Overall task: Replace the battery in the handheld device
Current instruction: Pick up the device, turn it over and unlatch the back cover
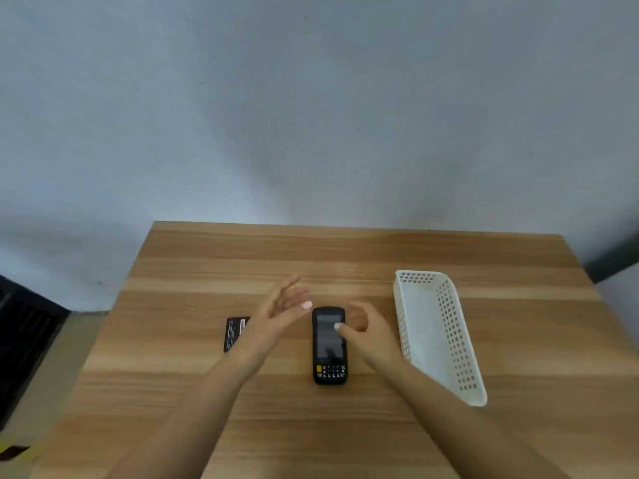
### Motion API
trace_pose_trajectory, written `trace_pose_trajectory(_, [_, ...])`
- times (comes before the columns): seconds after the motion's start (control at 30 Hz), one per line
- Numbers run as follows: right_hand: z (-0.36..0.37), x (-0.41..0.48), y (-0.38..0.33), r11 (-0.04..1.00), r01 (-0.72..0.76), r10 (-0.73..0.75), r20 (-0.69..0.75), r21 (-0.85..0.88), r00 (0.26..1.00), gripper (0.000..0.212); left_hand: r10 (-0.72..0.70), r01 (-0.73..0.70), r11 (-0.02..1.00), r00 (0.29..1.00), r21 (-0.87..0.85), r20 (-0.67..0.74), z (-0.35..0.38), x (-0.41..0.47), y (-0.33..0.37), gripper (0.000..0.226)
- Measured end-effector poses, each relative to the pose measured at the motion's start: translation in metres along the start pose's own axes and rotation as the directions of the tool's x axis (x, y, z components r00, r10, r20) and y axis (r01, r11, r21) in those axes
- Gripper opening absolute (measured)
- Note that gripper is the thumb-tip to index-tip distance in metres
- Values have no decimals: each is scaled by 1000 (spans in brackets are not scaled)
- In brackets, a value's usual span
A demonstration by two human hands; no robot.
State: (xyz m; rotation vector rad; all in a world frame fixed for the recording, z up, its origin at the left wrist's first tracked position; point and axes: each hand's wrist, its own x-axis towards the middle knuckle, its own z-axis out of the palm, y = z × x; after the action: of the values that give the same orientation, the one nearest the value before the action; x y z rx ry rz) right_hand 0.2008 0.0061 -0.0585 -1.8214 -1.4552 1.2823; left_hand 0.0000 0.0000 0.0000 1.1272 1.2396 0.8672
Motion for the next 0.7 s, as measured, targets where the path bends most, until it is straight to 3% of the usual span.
trace_pose_trajectory(0.13, [45, 1, 21, 943, -225, 188, -166, -247, 968, 75, -39, 50, 953, 998, 298, -42, -1, 1, -19, 56])
trace_pose_trajectory(0.23, [71, 2, 28, 885, -259, 182, -225, -387, 957, 87, -56, 46, 900, 998, 434, 9, -5, 2, -35, 62])
trace_pose_trajectory(0.43, [90, 11, 26, 836, -305, 225, -222, -457, 949, 107, -36, -4, 862, 997, 506, 69, -8, -3, -56, 60])
trace_pose_trajectory(0.7, [94, 20, 20, 834, -394, 332, -218, -386, 918, 117, -26, -20, 837, 997, 546, 78, -16, 0, -61, 61])
